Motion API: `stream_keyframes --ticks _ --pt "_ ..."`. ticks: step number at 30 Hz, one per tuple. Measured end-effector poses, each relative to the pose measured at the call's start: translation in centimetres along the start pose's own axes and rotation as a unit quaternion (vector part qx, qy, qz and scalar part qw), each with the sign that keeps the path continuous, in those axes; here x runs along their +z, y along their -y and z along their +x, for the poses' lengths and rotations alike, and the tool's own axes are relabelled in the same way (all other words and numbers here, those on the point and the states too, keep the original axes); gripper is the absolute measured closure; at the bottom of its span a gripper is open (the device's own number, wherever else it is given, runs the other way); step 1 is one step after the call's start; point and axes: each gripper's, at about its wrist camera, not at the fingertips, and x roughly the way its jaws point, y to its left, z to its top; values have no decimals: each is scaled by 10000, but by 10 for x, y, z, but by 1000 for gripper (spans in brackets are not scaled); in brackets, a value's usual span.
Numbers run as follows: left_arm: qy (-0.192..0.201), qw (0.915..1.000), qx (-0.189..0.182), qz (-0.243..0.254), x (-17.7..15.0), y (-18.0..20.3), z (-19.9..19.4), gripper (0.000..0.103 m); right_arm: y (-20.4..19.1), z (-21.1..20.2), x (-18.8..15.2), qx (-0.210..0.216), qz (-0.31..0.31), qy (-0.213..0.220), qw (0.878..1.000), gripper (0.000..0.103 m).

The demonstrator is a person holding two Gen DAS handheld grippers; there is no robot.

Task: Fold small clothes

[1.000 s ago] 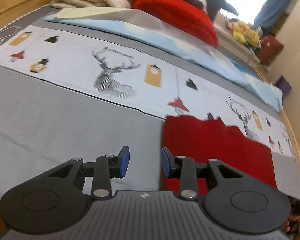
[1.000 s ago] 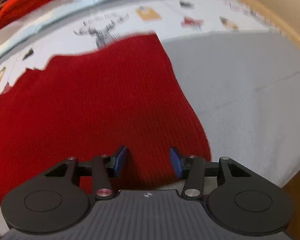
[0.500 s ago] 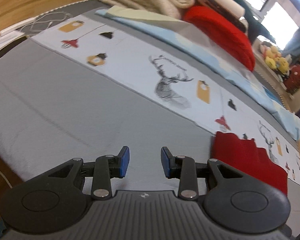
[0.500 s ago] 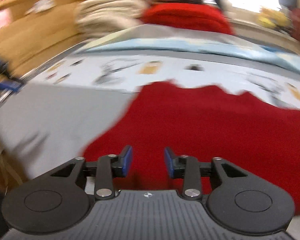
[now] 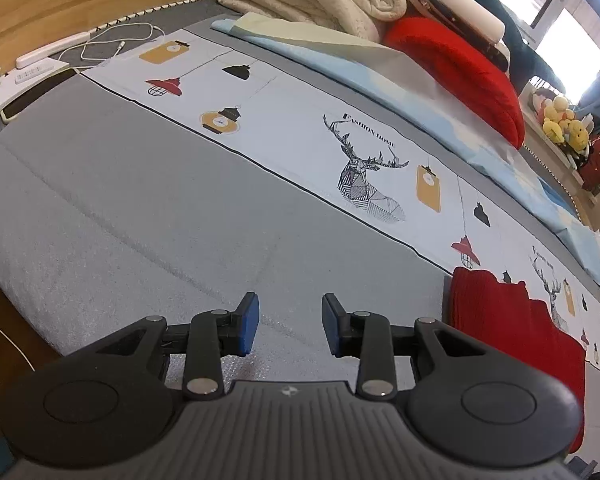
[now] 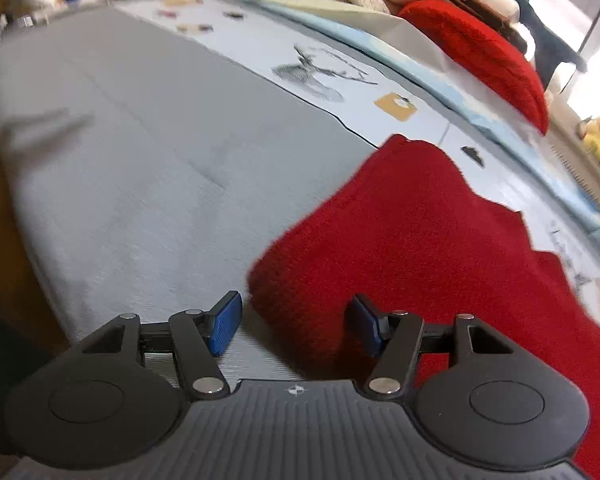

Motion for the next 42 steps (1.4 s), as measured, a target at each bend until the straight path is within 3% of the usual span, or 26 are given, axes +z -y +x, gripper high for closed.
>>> stream_keyframes --ticks 4,9,13,17,19,24,27,30,33,36,38,40,41,42 --pt "1 10000 2 18 -1 3 0 65 -9 4 -3 -211 -314 31 9993 54" --pt "12 10000 0 30 -1 12 -1 65 -14 -7 2 -388 -452 209 9980 82" --pt "25 10000 -57 73 1 25 -1 65 -10 -32 14 -401 -176 622 9971 86" --pt "-4 9998 -119 179 1 48 2 65 3 -59 15 59 262 983 9948 87" --pt "-19 9996 -143 260 1 62 4 65 14 -64 11 366 669 928 9928 87" --pt "-66 9987 -252 440 -2 104 10 65 57 -78 5 623 1634 1016 9793 87" --pt "-67 9978 -428 501 -1 135 14 65 103 -98 0 777 2388 1261 9597 87" --pt "-109 9961 -647 588 -5 174 22 65 169 -122 -23 677 3348 1526 9274 87" --pt "-166 9926 -897 798 -10 216 31 65 230 -143 -67 283 4211 1676 8909 88" --pt "-262 9877 -1077 1100 -21 258 42 65 279 -155 -134 -416 4838 1614 8592 88" --pt "-342 9842 -1131 1322 -30 285 51 65 305 -149 -188 -987 5088 1154 8474 88" --pt "-413 9806 -1176 1513 -41 308 59 65 321 -127 -241 -1296 5429 231 8294 88" --pt "-455 9788 -1194 1598 -46 319 63 65 327 -115 -263 -1229 5708 -297 8113 87" --pt "-494 9773 -1210 1669 -52 328 67 65 333 -107 -287 -1113 6119 -738 7796 86"
